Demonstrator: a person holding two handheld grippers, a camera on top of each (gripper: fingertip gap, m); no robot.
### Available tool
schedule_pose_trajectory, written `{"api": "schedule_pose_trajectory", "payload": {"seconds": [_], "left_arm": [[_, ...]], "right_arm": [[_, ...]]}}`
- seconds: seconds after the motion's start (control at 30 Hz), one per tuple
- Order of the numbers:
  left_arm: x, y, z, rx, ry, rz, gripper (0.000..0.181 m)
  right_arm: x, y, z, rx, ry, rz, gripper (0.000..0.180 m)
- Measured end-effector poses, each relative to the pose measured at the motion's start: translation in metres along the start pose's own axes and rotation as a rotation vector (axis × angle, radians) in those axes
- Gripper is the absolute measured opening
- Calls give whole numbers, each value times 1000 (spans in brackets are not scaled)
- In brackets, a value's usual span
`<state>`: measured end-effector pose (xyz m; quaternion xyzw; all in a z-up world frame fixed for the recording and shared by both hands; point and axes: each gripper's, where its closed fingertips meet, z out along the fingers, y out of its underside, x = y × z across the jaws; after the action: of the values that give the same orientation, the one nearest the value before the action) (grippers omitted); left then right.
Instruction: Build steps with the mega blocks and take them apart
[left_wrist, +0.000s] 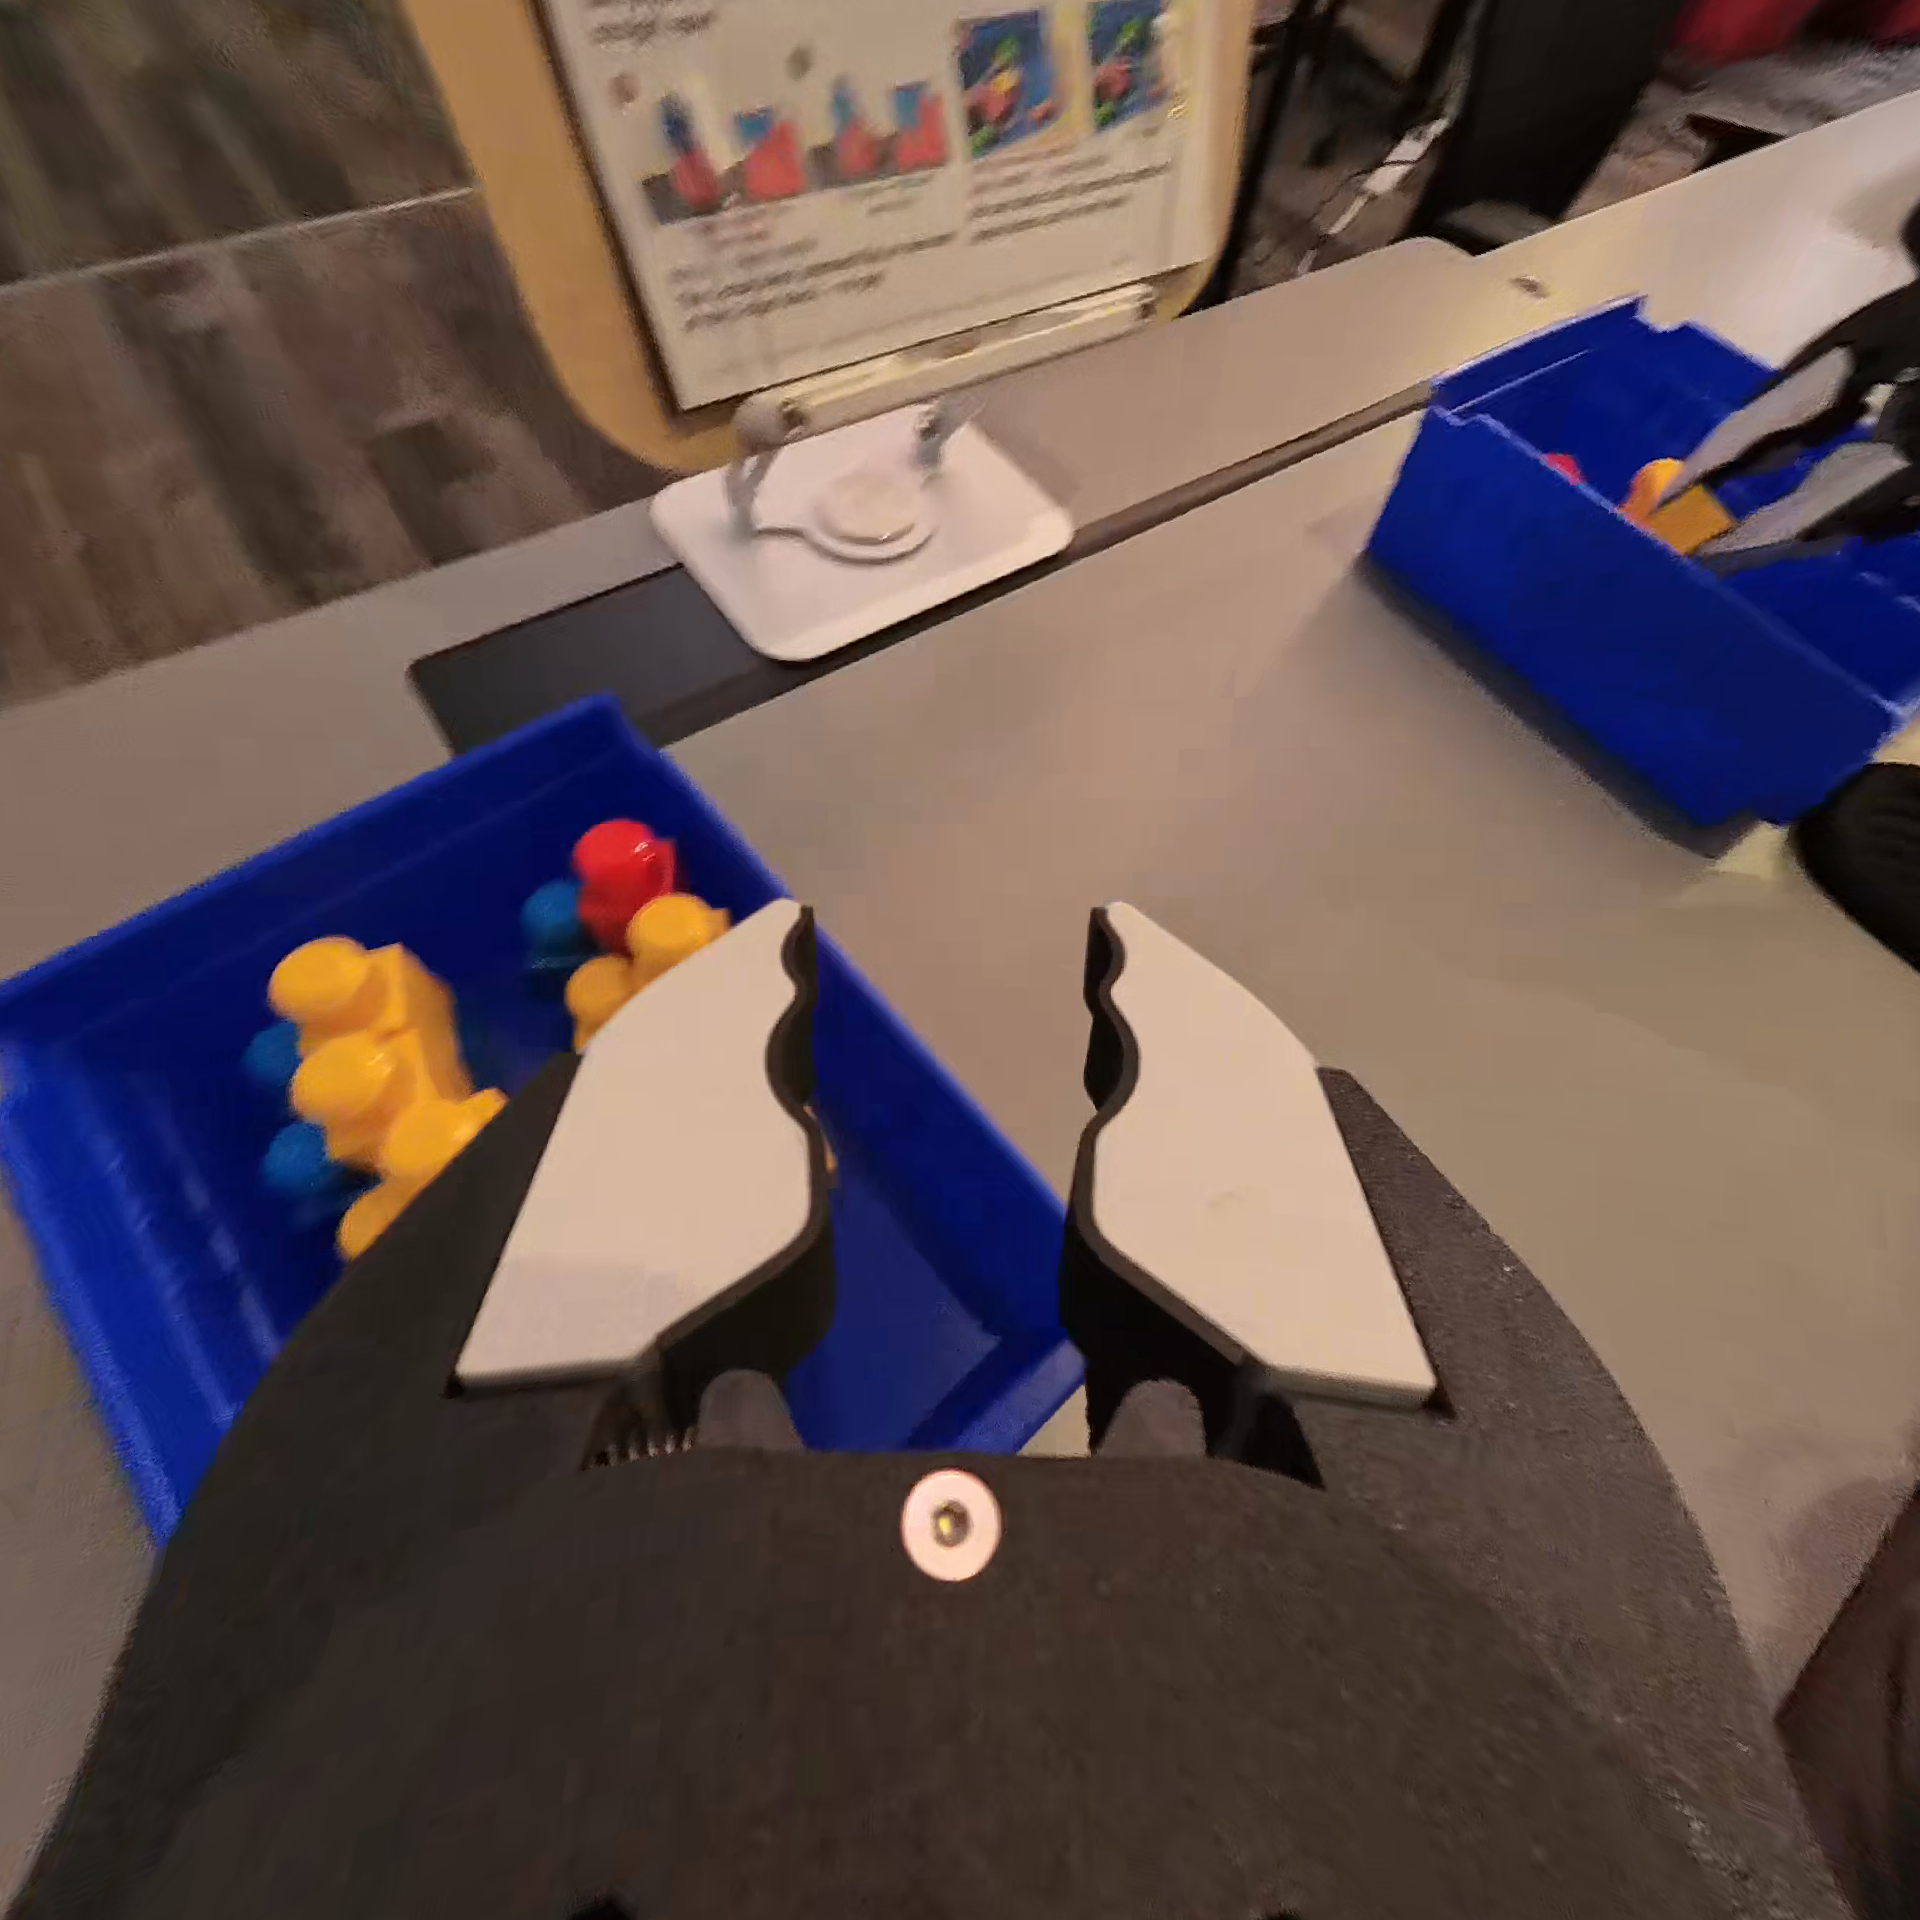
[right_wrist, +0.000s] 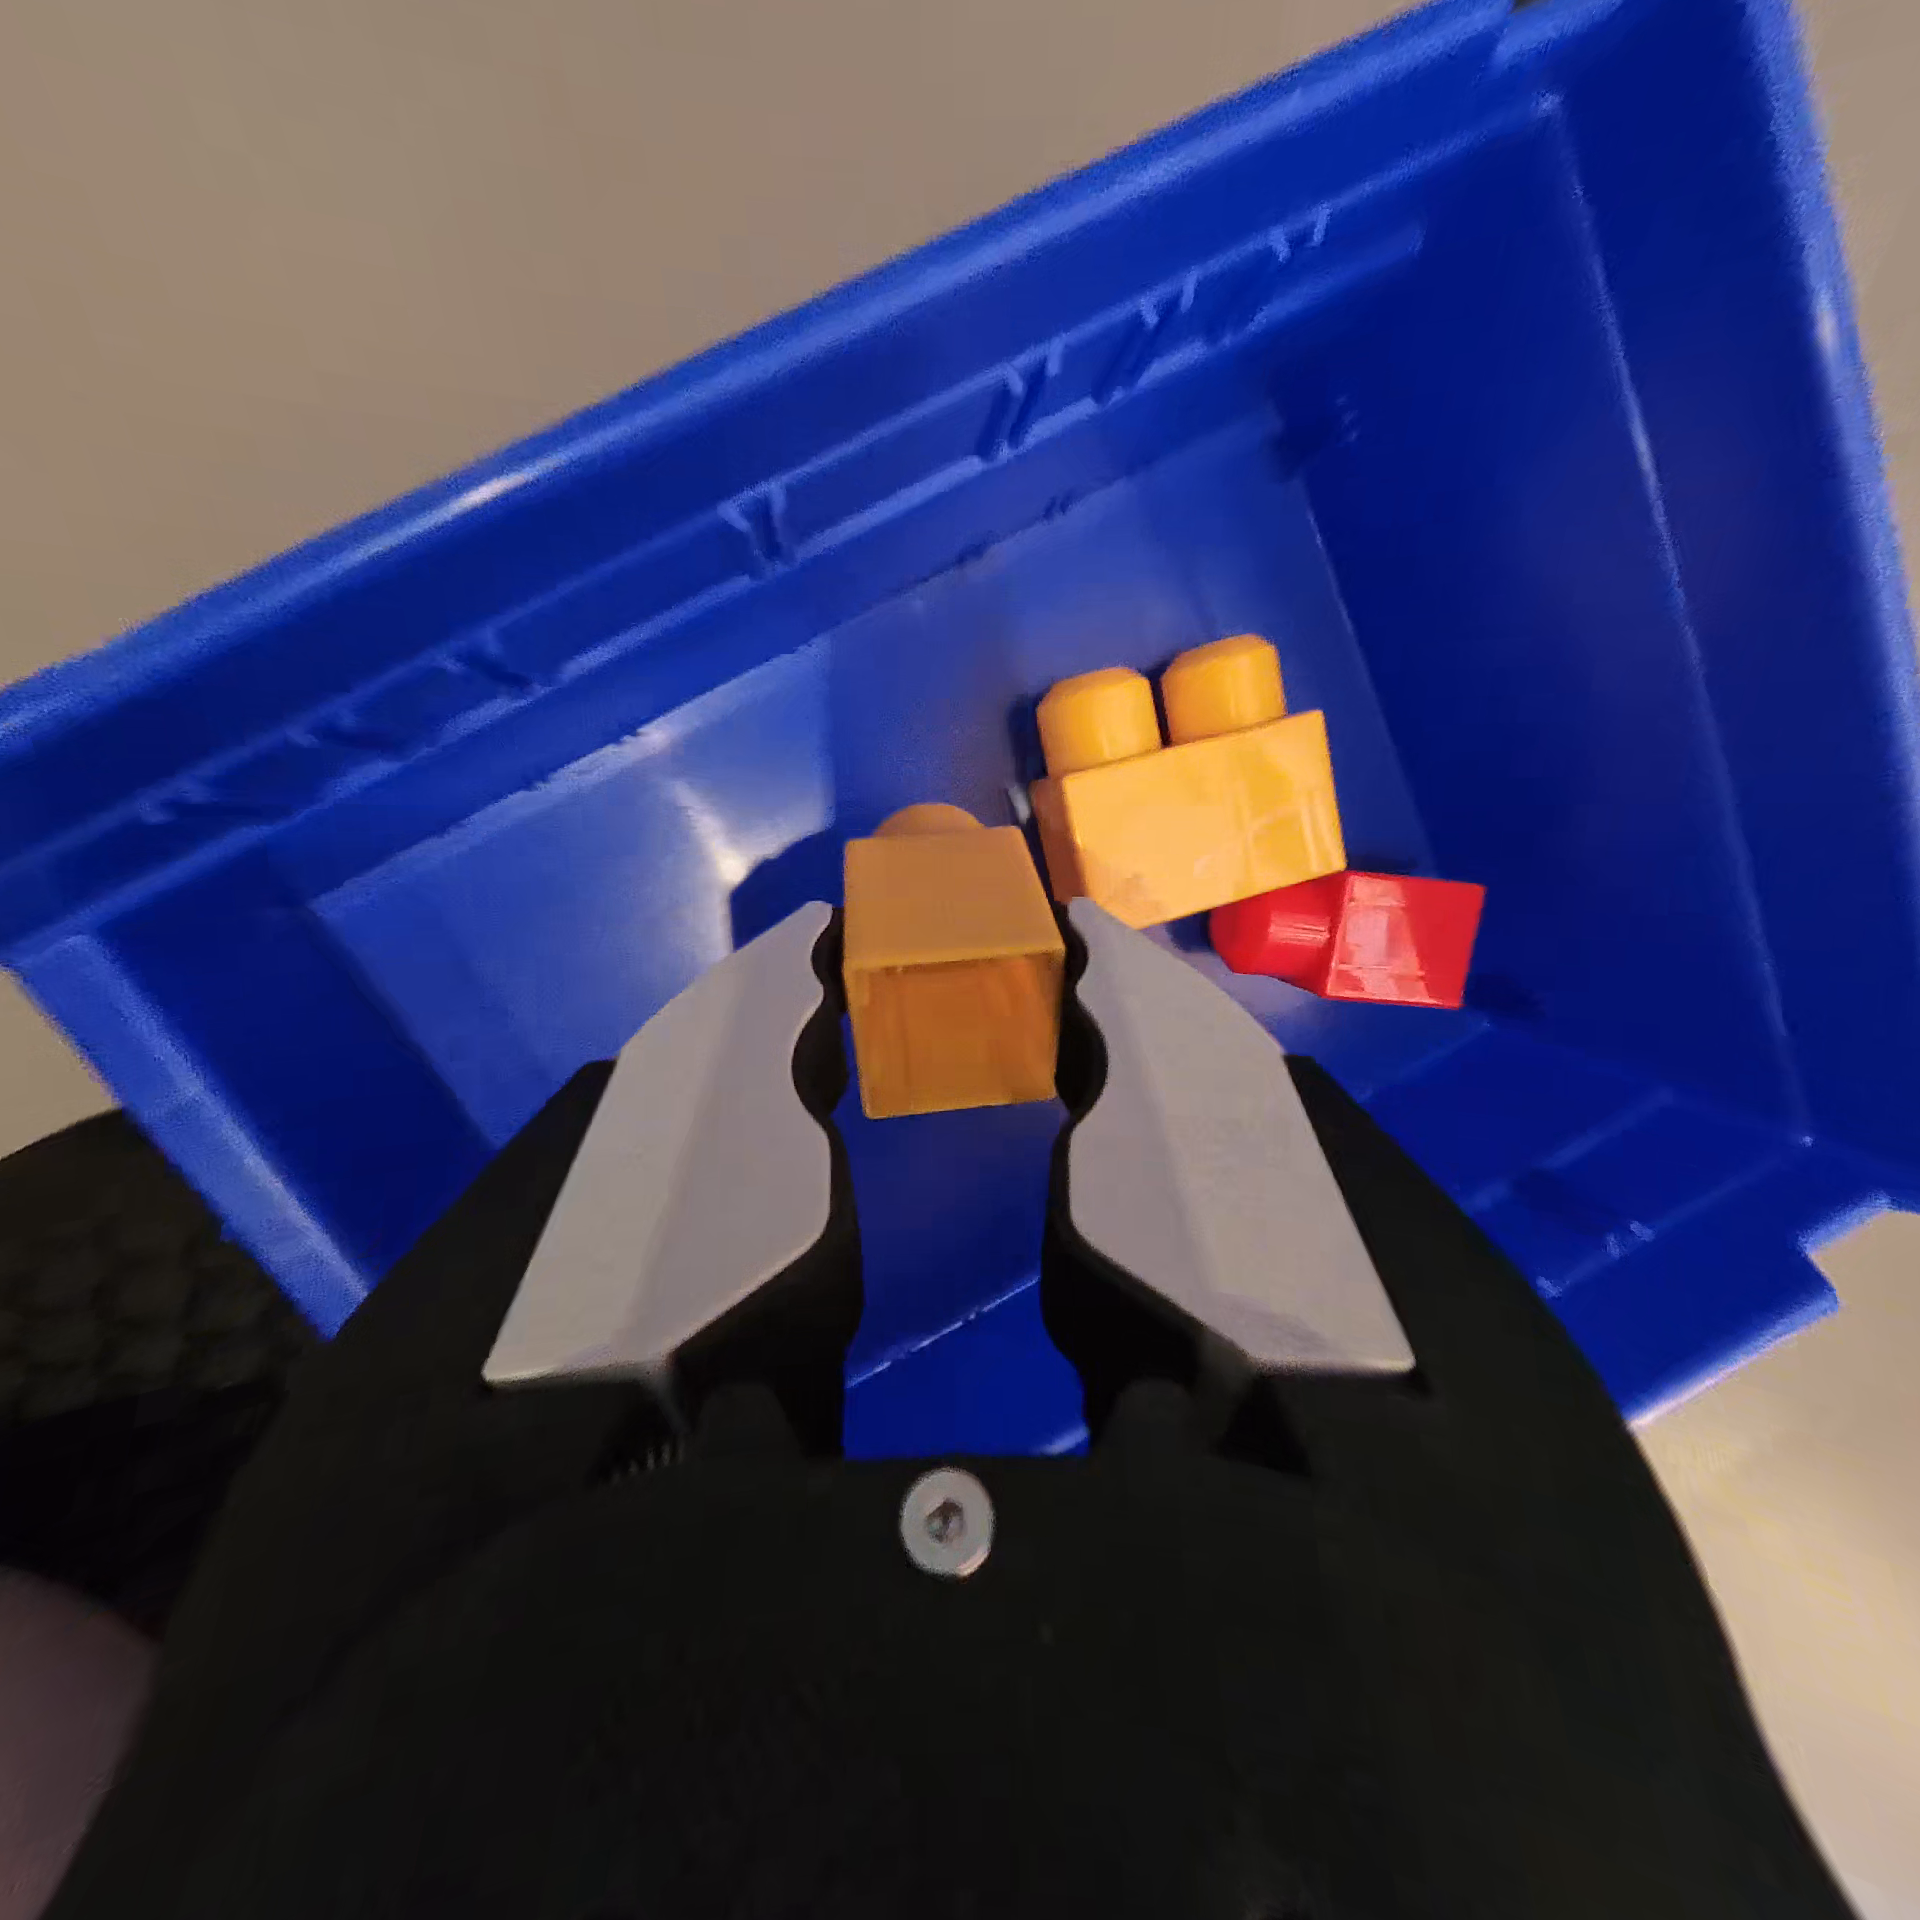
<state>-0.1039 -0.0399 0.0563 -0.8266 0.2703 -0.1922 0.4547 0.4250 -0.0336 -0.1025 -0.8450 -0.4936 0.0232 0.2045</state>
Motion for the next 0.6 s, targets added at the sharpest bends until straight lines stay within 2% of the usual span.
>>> {"api": "schedule_pose_trajectory", "payload": {"seconds": [0.13, 0.27, 0.43, 0.6], "left_arm": [[-39, 19, -12, -39, -114, -36, 49], [-67, 49, -22, -141, -195, -59, 51], [-79, 78, -14, -224, -155, -61, 53], [-87, 108, 5, -384, -162, -13, 61]], "right_arm": [[11, -5, 1, -4, 65, 18, 44], [21, -27, -33, 132, 199, -11, 46], [21, -45, -65, 242, 285, -38, 51], [17, -51, -60, 227, 292, -79, 51]]}}
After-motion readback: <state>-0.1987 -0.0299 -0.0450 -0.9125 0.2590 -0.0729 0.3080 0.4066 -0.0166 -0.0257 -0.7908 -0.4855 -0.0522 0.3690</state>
